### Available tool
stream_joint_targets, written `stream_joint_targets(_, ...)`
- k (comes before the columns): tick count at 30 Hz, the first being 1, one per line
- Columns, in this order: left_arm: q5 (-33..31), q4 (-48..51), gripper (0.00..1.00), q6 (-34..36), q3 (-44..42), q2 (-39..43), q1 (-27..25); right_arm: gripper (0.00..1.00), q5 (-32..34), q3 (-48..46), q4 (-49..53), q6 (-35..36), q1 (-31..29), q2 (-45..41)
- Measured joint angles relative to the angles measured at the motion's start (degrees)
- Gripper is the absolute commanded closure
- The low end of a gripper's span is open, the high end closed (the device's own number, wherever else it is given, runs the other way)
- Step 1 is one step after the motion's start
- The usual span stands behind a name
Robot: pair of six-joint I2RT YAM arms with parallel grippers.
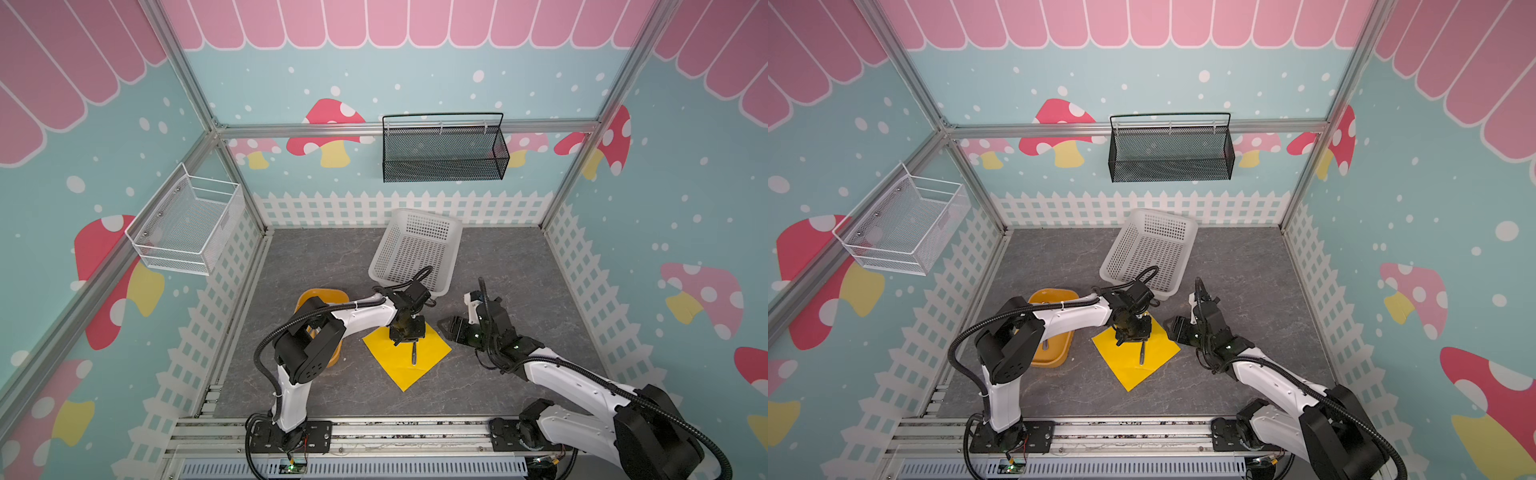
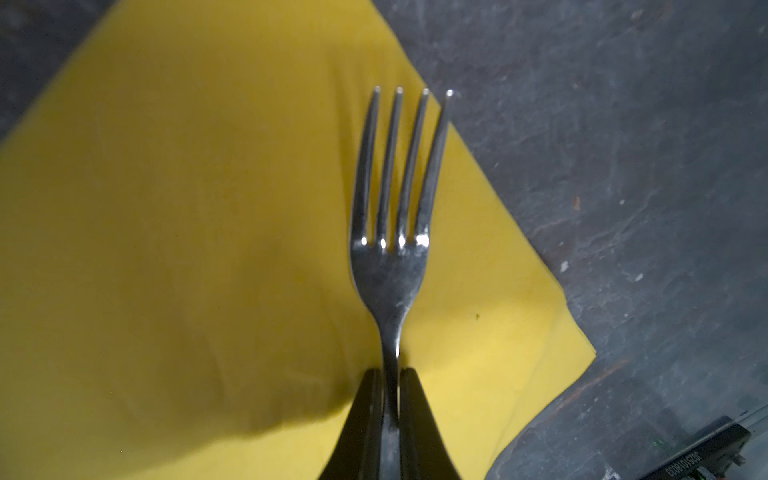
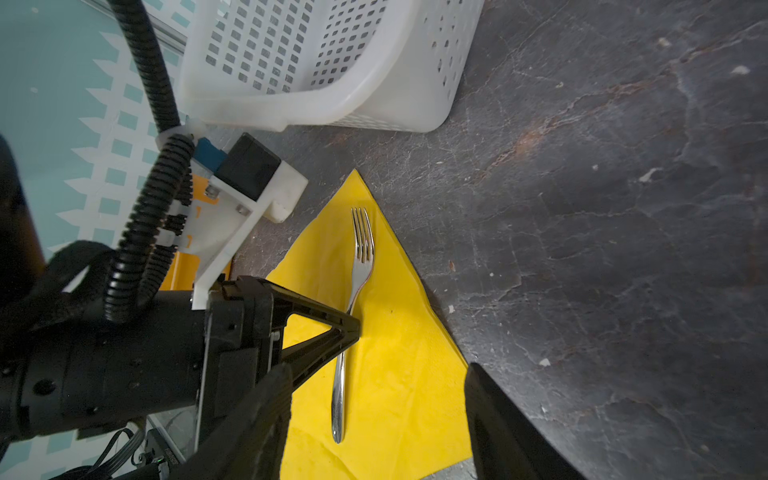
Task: Place the utensils on the paper napkin and roll it up
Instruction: 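Open the left gripper to release the fork onto the napkin, then move the left gripper back over the yellow tray above the spoon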
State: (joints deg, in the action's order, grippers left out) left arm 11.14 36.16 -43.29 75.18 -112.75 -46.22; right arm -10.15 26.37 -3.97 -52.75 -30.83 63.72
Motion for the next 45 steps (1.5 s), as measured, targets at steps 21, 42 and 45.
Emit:
stream_joint_targets(21, -7.2, -7.1, 0.67, -0.1, -11.0, 21.8, 0.3, 0.09, -0.3, 1.9, -1.5, 5.2, 0.0, -5.7)
stream_joint_targets(42, -8.7, -3.4, 0.64, 3.2, -34.1, 44.0, 35.2, 0.17, -16.9, 22.7, -5.6, 19.2, -11.6, 15.6)
stream_joint_targets(45, -7.8, -1.8, 0.64, 5.2, -33.6, 42.4, 39.7, 0.17, -15.3, 28.7, -1.0, 23.0, -14.6, 20.6)
